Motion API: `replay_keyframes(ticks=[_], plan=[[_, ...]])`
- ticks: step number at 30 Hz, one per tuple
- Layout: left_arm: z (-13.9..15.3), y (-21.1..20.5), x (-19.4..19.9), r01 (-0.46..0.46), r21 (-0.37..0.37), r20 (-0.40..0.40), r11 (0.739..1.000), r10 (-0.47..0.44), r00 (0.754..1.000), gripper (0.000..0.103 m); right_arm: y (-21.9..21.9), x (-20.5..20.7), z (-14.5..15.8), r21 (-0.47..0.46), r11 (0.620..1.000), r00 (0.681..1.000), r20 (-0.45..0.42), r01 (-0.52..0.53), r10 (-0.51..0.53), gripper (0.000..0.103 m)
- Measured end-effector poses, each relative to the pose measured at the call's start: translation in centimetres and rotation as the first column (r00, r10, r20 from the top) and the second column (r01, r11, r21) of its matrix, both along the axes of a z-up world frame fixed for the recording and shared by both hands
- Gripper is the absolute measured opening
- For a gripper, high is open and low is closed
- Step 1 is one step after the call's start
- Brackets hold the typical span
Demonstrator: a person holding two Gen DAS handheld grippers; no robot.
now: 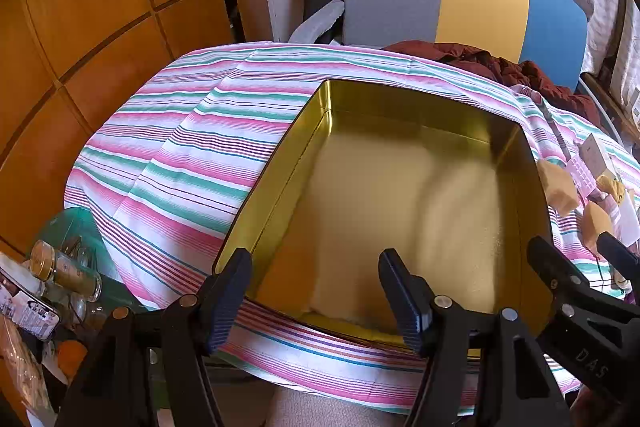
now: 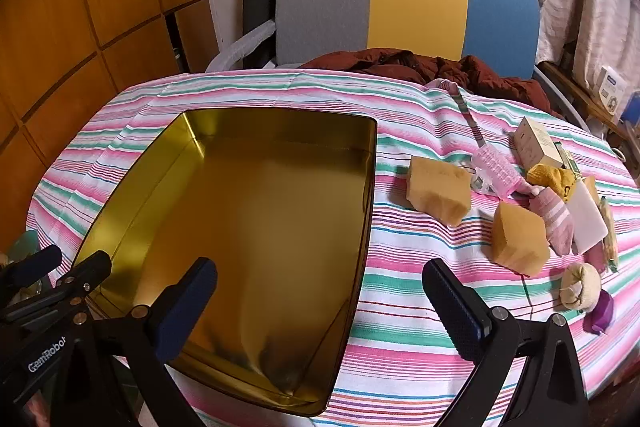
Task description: Organize objects
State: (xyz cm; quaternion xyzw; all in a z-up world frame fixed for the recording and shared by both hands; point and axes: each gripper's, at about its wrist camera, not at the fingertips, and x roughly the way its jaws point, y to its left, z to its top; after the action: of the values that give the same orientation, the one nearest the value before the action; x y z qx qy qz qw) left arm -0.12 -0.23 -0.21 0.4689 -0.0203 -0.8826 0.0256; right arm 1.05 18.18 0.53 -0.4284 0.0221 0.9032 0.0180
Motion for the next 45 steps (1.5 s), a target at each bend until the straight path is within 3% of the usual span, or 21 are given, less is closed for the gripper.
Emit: replay_keyframes(ticks=[10, 16, 24, 29, 33, 37, 42, 45], plan=[[0.0, 0.0, 0.0, -0.008, 0.001, 0.000, 1.000, 0.008, 1.000, 0.067, 0.3, 0.3, 0.2, -0.008, 1.000, 1.000, -0.009, -0.001, 0.001, 0.103], [-0.3, 0.3, 0.1, 0.023, 0.063, 0.009, 0.998, -0.024, 1.000, 0.067, 0.9, 0.5, 0.5, -0.013, 1.000, 1.000, -0.024, 0.003, -0.003, 0.103], [-1.3, 3.8, 0.8, 0.183, 0.072, 0.025, 0.981, -0.185, 0.982, 0.067, 4.6, 1.3, 1.5, -0.021, 0.999, 0.995, -0.089, 0.048, -0.049, 0.103], [-1.5, 5.9, 2.0, 0.266, 0.100, 0.017, 0.959, -0.269, 0.963, 0.067, 8.9, 2.1, 1.4, -0.069, 0.991, 0.989, -0.080, 0.118, -0.123, 0.103], [-1.4, 7.4, 3.0, 0.330, 0.128, -0.003, 0.935, -0.332, 0.943, 0.067, 12.7, 2.9, 0.9, -0.056, 0.981, 0.979, -0.075, 0.188, -0.192, 0.103], [-1.2, 8.8, 3.3, 0.390, 0.152, -0.011, 0.908, -0.393, 0.919, 0.067, 18.7, 4.4, 0.2, -0.062, 0.949, 0.949, -0.051, 0.308, -0.311, 0.103], [-1.0, 10.9, 3.5, 0.430, 0.127, -0.006, 0.894, -0.433, 0.902, 0.067, 25.3, 5.7, -0.7, -0.054, 0.917, 0.918, -0.032, 0.394, -0.396, 0.102], [-0.9, 12.0, 3.6, 0.449, 0.146, -0.004, 0.881, -0.454, 0.891, 0.067, 27.7, 5.4, -2.2, -0.021, 0.924, 0.923, 0.046, 0.383, -0.382, 0.092]])
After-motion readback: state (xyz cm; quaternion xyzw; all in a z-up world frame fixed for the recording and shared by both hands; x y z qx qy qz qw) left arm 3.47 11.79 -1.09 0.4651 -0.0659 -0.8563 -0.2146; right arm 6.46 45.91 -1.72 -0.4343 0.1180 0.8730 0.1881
